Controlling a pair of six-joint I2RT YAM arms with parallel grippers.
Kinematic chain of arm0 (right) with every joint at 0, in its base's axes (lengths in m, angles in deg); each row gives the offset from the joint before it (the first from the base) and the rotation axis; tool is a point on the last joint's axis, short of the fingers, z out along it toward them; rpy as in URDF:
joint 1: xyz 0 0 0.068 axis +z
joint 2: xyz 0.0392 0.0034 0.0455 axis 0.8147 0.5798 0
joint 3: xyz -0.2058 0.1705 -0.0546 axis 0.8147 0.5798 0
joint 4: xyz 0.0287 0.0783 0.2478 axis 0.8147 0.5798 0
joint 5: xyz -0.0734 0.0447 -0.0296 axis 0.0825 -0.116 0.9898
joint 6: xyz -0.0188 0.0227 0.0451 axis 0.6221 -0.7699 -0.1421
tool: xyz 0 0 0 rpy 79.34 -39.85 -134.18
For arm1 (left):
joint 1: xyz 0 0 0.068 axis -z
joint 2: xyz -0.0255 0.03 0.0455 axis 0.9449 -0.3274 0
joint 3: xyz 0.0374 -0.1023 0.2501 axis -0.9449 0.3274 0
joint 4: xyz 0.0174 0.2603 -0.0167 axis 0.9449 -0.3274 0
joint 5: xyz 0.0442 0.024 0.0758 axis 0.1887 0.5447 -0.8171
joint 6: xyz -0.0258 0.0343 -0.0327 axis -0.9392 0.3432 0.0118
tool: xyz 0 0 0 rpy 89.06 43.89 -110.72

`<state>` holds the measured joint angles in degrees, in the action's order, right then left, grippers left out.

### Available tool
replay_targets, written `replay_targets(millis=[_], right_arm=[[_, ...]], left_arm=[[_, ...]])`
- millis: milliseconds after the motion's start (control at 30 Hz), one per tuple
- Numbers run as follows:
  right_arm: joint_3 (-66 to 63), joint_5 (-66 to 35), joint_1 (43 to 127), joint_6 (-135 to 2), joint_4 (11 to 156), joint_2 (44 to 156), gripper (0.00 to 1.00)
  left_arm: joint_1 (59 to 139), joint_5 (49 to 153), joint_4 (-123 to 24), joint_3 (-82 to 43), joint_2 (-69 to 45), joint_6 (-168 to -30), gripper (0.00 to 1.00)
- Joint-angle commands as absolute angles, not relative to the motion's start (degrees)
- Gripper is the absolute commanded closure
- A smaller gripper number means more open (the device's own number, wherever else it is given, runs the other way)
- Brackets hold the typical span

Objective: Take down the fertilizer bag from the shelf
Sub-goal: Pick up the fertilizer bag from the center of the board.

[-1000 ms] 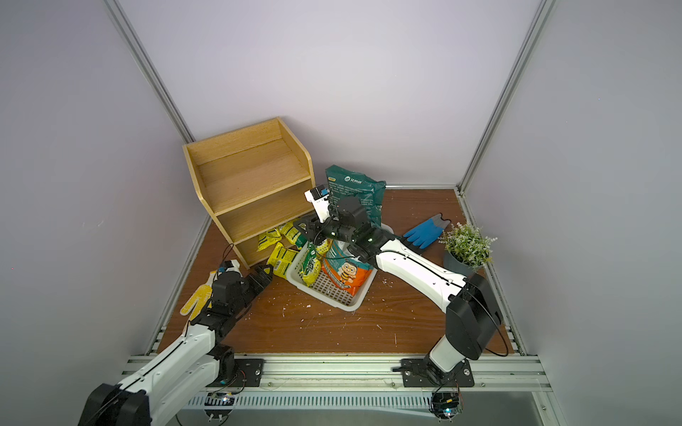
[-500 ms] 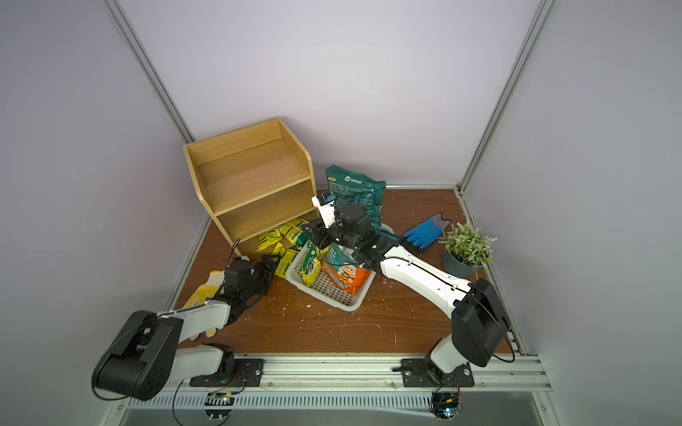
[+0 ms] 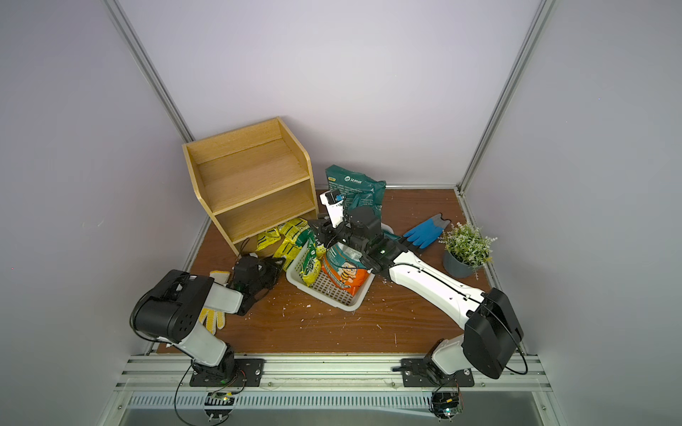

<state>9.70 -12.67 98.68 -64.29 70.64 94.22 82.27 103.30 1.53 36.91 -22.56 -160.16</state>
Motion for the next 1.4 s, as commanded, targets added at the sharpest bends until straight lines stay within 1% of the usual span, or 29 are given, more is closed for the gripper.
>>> replay_targets(millis=[0, 33, 67, 100, 133, 167, 300, 400, 500, 600, 733, 800, 867, 967, 1033, 1133, 1233, 1367], right_arm=[[10.9, -12.5, 98.1, -62.9, 65.7, 91.8, 0.52], [12.0, -13.7, 97.5, -62.7, 63.9, 91.4, 0.37], [13.3, -13.7, 97.1, -63.7, 62.0, 90.9, 0.19], [15.2, -11.4, 96.8, -66.7, 59.4, 90.1, 0.01], [17.3, -9.0, 96.3, -70.1, 57.4, 89.2, 0.0], [18.9, -9.7, 95.3, -71.6, 54.8, 88.6, 0.0], [21.9, -21.1, 89.4, -78.4, 48.8, 88.2, 0.0], [21.6, -20.7, 89.1, -76.6, 51.5, 87.5, 0.0], [20.3, -18.9, 89.0, -74.1, 55.7, 87.3, 0.03], [19.1, -17.4, 89.1, -72.1, 58.8, 87.3, 0.05], [17.5, -16.8, 89.2, -71.2, 61.7, 87.9, 0.07], [17.1, -17.2, 89.2, -71.8, 61.8, 88.4, 0.08], [16.8, -18.2, 89.2, -72.6, 61.2, 88.9, 0.09], [16.6, -19.0, 89.3, -74.0, 60.3, 89.6, 0.11], [16.9, -19.1, 89.4, -74.5, 59.8, 89.7, 0.12], [17.2, -18.8, 89.6, -74.2, 59.9, 89.3, 0.13], [17.6, -18.1, 89.8, -73.1, 60.8, 88.5, 0.13], [18.5, -16.8, 89.8, -71.4, 62.2, 87.3, 0.13]], left_arm=[[82.4, 106.0, 1.1, 37.3, -23.2, -159.9, 0.93], [82.4, 106.0, 1.0, 37.6, -22.3, -159.6, 0.94], [82.4, 105.9, 1.0, 37.9, -21.2, -159.4, 0.95], [82.3, 105.8, 0.3, 38.1, -19.8, -159.4, 0.98], [82.4, 105.8, -1.4, 38.2, -18.1, -157.7, 0.99], [82.4, 105.6, -3.7, 38.0, -16.4, -156.3, 0.99], [83.3, 101.8, -21.4, 35.6, -5.0, -146.8, 0.99], [85.6, 93.4, -34.4, 34.0, 6.3, -139.0, 0.99], [87.0, 86.4, -42.5, 35.0, 17.6, -135.4, 0.99], [87.2, 84.0, -48.3, 36.0, 27.7, -134.2, 0.99], [87.6, 85.9, -55.0, 33.9, 36.0, -132.6, 0.99], [88.4, 86.7, -57.8, 31.4, 37.1, -131.8, 0.99], [91.5, 85.3, -58.6, 28.8, 37.4, -130.6, 0.99], [101.3, 75.6, -58.9, 23.6, 35.8, -128.0, 0.99], [108.9, 68.3, -57.8, 19.6, 32.8, -125.3, 0.99], [117.6, 62.2, -53.9, 14.5, 26.2, -120.8, 0.99], [121.5, 61.2, -50.6, 10.5, 19.4, -118.2, 0.99], [123.0, 62.7, -45.7, 8.7, 14.3, -117.3, 0.99]])
